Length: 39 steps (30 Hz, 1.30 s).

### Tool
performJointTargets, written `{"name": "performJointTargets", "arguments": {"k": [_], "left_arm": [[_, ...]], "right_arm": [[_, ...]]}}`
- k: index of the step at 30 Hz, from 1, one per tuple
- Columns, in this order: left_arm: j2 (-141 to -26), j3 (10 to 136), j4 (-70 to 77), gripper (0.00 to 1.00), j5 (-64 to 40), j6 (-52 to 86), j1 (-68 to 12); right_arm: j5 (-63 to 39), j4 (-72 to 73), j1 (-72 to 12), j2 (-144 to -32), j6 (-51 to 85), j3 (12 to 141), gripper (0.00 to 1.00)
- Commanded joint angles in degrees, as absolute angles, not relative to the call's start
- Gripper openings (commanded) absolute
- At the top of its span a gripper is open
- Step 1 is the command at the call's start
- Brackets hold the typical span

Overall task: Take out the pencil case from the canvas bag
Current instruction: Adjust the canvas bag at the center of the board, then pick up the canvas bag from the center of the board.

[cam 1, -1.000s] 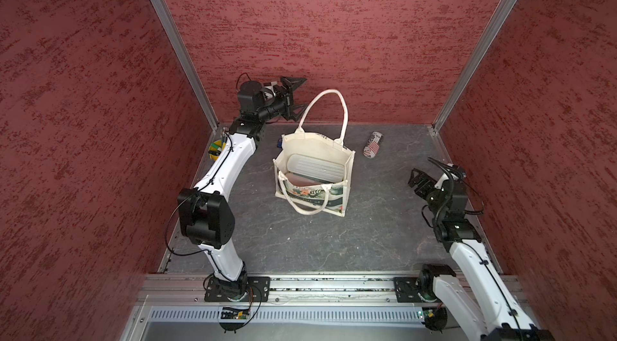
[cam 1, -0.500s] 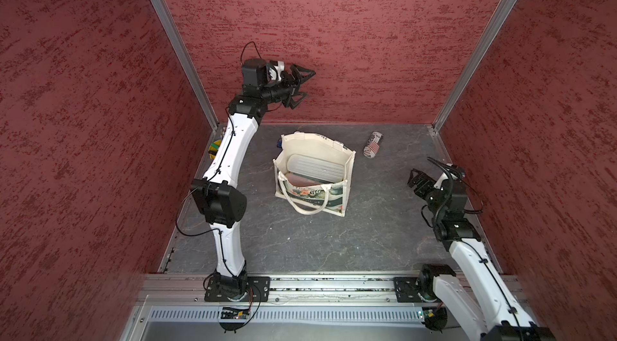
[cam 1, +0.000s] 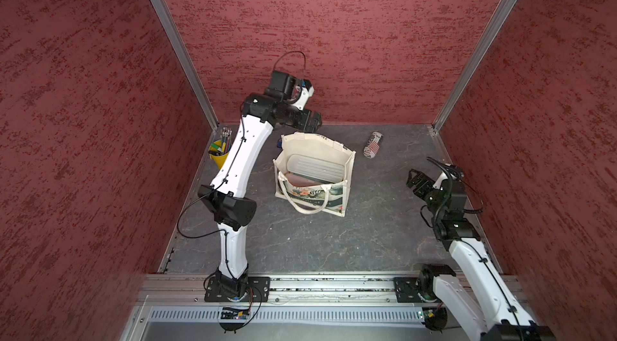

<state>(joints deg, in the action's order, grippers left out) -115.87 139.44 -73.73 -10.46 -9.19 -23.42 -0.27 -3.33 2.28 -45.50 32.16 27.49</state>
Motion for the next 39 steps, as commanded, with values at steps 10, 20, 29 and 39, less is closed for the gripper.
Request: {"name": "performJointTargets", "arguments": {"k": [10, 20, 29, 39], "left_arm": [[-117.95, 135.37, -79.17, 0.98, 2.54, -21.48, -23.65], [-121.44, 137.90, -80.56, 0.79, 4.48, -23.63, -23.38], [-121.24, 136.67, -78.27, 0.61, 3.56, -23.83, -23.47], [-118.65, 132.39, -76.69, 0.00, 2.73, -16.91, -23.66]], "right_arm": [[-1.41, -3.72, 2.03, -45.17, 33.05, 29.53, 0.99], [-1.85, -3.30, 2.02, -45.63, 33.28, 29.26, 0.99], [-1.43, -4.01, 2.02, -45.28, 33.22, 29.83, 0.99], [-4.02, -3.54, 1.96, -45.70, 32.32, 31.63, 0.99]]}}
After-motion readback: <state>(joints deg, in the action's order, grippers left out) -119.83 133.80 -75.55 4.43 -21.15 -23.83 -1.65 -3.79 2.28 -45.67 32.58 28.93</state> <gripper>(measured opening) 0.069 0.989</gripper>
